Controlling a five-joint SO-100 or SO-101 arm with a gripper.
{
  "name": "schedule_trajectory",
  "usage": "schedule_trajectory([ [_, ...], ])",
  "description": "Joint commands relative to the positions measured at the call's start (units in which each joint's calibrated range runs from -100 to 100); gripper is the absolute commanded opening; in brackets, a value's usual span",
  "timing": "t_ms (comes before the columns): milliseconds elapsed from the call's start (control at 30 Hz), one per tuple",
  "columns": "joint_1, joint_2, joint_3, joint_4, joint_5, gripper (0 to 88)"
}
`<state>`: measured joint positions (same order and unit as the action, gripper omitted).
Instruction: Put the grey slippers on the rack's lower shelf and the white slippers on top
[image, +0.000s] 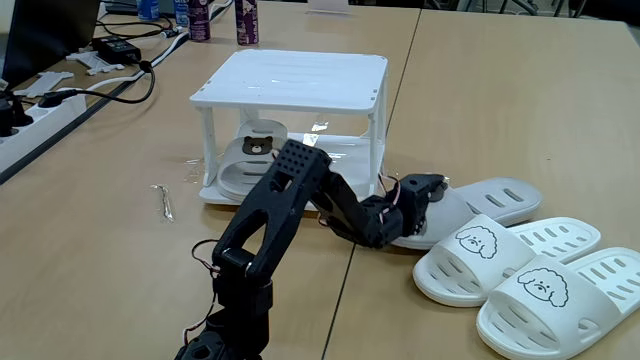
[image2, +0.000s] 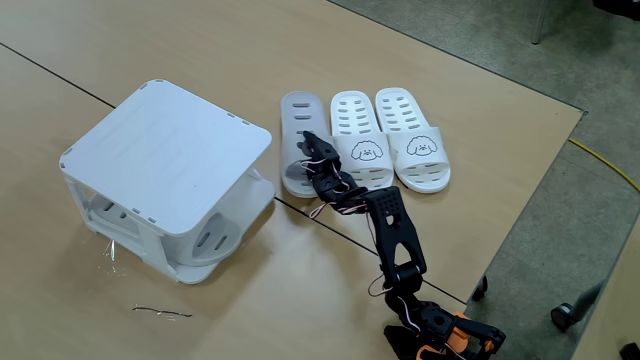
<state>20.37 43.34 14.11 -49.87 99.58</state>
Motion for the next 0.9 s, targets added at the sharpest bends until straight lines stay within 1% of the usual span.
schedule_trajectory([
  [0,2.32,-28.41,15.71,0.95,0.42,0.6],
  [300,1.91,-61.64,54.23,0.86,0.42,0.6],
  [500,1.50,-75.78,71.01,0.86,0.42,0.6],
  [600,-1.62,-80.82,76.87,0.78,0.42,0.6],
  [767,-9.19,-86.46,84.63,0.95,0.42,0.6],
  [867,-12.97,-87.22,84.72,1.12,0.42,0.6],
])
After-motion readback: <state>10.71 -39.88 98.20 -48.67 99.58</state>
